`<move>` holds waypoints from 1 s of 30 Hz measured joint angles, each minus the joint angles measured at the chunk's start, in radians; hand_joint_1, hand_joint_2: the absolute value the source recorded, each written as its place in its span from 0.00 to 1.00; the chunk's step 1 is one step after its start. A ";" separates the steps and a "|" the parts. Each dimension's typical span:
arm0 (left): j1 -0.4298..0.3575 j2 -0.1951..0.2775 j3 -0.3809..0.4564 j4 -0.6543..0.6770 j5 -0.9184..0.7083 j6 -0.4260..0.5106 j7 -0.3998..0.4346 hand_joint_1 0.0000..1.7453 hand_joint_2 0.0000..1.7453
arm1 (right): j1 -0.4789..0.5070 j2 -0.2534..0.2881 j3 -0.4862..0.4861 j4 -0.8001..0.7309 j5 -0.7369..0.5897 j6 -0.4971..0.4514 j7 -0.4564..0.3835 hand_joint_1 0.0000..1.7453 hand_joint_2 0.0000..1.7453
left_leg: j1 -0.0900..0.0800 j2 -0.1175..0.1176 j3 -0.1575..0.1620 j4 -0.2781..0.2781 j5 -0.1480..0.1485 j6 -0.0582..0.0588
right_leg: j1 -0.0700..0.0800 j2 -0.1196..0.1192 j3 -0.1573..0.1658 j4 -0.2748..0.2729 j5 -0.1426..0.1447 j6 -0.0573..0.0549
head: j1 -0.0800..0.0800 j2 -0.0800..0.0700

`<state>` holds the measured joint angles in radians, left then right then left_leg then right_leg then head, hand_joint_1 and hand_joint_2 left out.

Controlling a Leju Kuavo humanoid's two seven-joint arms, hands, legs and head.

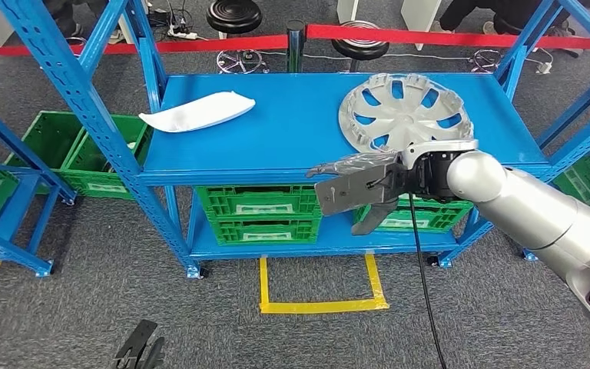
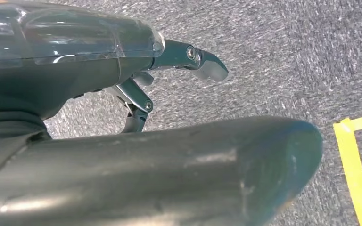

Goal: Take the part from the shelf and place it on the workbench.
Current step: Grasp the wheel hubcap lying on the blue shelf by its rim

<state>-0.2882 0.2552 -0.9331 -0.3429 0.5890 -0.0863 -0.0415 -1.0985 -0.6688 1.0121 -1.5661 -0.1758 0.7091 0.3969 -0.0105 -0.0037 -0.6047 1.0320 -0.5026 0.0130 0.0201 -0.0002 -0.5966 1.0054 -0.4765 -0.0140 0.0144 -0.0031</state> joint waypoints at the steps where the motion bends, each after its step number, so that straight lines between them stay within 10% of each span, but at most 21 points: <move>1: 0.000 0.000 0.000 0.000 0.000 -0.001 0.000 0.00 0.00 | 0.000 0.000 0.000 0.000 0.000 0.000 0.000 0.00 1.00 | 0.000 0.000 0.000 0.000 0.000 0.000 | 0.000 0.000 0.000 0.000 0.000 0.000 | 0.000 0.000; 19: 0.003 -0.002 0.002 0.000 -0.001 -0.002 -0.001 0.00 0.00 | -0.045 -0.013 -0.037 0.024 0.082 -0.055 -0.028 0.00 1.00 | 0.000 0.000 0.000 0.000 0.000 0.000 | 0.000 0.000 0.000 0.000 -0.001 0.003 | -0.002 0.000; 30: 0.022 -0.006 0.019 0.004 -0.020 -0.017 0.013 0.00 0.00 | -0.165 -0.042 -0.216 0.422 0.655 -0.479 -0.368 0.00 1.00 | -0.001 -0.009 -0.001 0.000 0.000 0.000 | 0.000 -0.008 0.001 0.000 -0.002 0.004 | 0.000 0.000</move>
<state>-0.2664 0.2494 -0.9144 -0.3391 0.5692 -0.1029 -0.0281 -1.2631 -0.7113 0.7958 -1.1442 0.4796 0.2304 0.0290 -0.0111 -0.0129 -0.6060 1.0322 -0.5027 0.0135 0.0196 -0.0081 -0.5957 1.0051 -0.4782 -0.0105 0.0142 -0.0031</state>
